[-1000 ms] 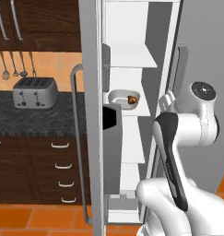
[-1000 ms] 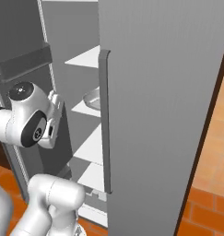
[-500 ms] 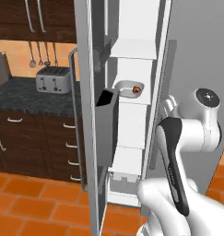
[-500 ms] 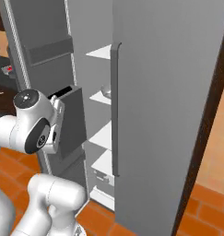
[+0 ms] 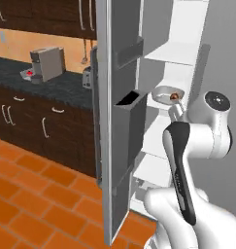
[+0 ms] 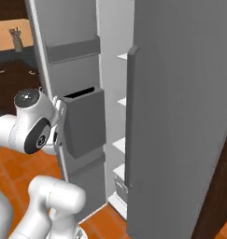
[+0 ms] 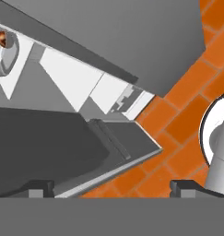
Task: Take the meat container that has the chicken drumstick and place it on the second highest rack of the freezer. Then take the vegetable container that has the tomato and potato and place it on the highest rack of the freezer.
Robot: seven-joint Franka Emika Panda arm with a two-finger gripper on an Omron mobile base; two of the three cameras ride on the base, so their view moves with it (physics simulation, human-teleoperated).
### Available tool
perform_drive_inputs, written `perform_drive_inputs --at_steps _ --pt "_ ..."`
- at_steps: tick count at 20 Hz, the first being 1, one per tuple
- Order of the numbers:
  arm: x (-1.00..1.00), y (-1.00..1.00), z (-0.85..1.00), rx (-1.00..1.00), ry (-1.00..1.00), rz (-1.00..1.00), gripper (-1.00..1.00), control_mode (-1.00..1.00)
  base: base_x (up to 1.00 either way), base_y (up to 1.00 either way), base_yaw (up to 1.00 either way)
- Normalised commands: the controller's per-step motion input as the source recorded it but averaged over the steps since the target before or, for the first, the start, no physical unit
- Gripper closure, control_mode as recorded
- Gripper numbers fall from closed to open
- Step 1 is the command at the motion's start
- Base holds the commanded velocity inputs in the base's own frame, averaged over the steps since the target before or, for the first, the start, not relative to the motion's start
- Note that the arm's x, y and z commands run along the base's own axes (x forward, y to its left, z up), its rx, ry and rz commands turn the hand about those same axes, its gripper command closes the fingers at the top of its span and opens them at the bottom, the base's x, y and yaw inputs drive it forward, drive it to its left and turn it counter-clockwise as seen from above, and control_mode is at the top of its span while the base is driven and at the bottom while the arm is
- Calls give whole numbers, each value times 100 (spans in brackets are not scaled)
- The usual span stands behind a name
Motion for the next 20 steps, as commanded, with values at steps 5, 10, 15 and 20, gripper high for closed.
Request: perform_drive_inputs --at_steps 5,10,15,20 --pt "0 0 0 0 0 0 -100 100 -24 -64 65" --pt "0 0 0 0 0 0 -100 100 -48 -6 70" --pt "0 0 0 0 0 0 -100 100 2 36 63" --pt "0 0 0 0 0 0 -100 100 48 56 49"
